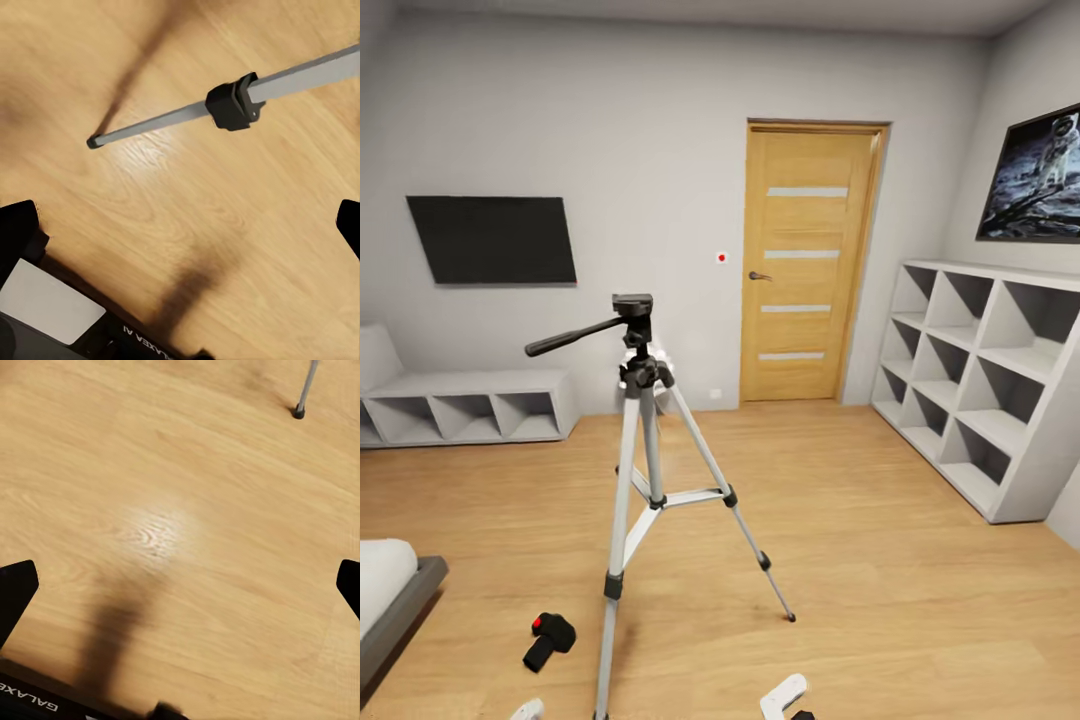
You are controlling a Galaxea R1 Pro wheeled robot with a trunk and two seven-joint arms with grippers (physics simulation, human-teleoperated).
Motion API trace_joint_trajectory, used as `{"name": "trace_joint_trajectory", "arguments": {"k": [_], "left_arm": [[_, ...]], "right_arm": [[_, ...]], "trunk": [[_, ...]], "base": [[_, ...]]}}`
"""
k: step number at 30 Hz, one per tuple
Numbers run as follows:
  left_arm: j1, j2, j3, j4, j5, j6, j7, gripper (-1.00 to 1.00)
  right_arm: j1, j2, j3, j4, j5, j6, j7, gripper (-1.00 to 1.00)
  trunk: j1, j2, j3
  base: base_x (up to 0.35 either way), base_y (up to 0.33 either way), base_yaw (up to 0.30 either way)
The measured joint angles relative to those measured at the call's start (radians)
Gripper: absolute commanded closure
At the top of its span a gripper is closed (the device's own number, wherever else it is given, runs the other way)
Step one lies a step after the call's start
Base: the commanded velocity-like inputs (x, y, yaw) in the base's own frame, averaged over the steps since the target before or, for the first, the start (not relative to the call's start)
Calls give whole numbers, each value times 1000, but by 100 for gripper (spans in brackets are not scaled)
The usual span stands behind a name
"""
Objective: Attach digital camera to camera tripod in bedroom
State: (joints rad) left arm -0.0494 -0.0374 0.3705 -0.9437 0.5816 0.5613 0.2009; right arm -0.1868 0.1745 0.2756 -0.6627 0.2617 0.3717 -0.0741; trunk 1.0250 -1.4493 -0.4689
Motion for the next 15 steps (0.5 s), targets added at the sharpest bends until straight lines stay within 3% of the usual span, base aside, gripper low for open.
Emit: {"name": "trace_joint_trajectory", "arguments": {"k": [15], "left_arm": [[0, 0, 0, 0, 0, 0, 0, -100]], "right_arm": [[0, 0, 0, 0, 0, 0, 0, -100]], "trunk": [[0, 0, 0]], "base": [[0, 0, 300]]}}
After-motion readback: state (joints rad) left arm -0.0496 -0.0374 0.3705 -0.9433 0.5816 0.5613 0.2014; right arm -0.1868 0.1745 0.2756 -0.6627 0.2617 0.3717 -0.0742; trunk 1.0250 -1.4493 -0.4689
